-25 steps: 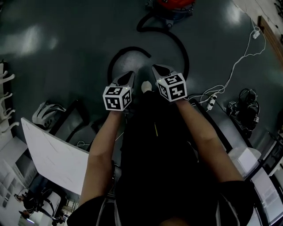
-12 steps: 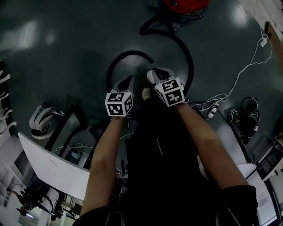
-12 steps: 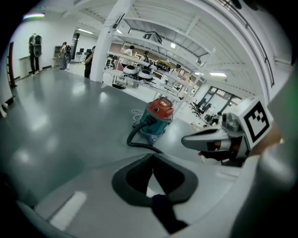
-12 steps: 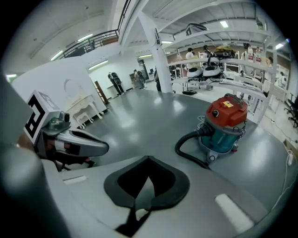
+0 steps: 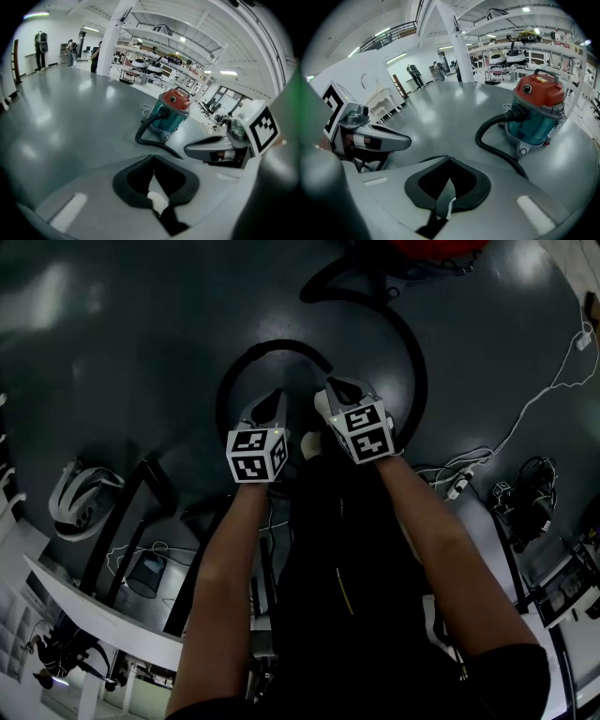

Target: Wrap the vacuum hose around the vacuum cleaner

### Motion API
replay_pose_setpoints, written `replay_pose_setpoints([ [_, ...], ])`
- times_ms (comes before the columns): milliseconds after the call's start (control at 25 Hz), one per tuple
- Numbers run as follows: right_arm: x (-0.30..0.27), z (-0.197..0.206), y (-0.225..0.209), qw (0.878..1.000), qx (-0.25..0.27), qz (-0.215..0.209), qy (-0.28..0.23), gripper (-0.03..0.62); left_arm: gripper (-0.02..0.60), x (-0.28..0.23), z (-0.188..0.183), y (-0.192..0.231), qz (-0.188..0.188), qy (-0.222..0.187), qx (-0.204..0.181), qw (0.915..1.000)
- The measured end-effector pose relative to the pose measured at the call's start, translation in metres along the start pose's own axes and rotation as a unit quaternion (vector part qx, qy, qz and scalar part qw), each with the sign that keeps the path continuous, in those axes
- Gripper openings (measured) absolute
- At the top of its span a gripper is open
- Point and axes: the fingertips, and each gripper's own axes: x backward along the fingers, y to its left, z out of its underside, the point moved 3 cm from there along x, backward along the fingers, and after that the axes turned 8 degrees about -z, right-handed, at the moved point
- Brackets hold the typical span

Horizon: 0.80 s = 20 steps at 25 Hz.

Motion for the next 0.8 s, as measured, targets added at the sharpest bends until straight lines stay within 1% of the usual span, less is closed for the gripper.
replay_pose_setpoints([
  [120, -0.033, 0.01, -0.01, 1.0, 0.006, -0.018, 0.007, -0.003, 0.009, -0.034, 0.011, 0.011, -0.001, 0.0, -0.004, 1.0],
  [240, -0.066, 0.026, -0.02, 0.999, 0.018, -0.033, 0.015, -0.003, 0.009, -0.066, 0.026, 0.021, -0.01, 0.001, -0.005, 0.9999],
  [400, -0.106, 0.044, -0.037, 0.999, 0.037, -0.032, 0.02, -0.003, 0.009, -0.109, 0.052, 0.035, -0.017, 0.01, 0.002, 0.9998],
  [520, -0.134, 0.055, -0.045, 0.997, 0.058, -0.032, 0.031, -0.003, 0.009, -0.132, 0.074, 0.047, -0.024, 0.019, 0.012, 0.9994],
  [600, -0.152, 0.062, -0.051, 0.997, 0.062, -0.034, 0.034, -0.002, 0.009, -0.147, 0.086, 0.053, -0.026, 0.023, 0.017, 0.9992],
  [720, -0.176, 0.072, -0.062, 0.998, 0.054, -0.033, 0.03, -0.002, 0.009, -0.171, 0.103, 0.062, -0.022, 0.027, 0.009, 0.9993],
  [800, -0.191, 0.078, -0.067, 0.997, 0.059, -0.035, 0.031, -0.002, 0.009, -0.186, 0.114, 0.069, -0.023, 0.031, 0.0, 0.9993],
])
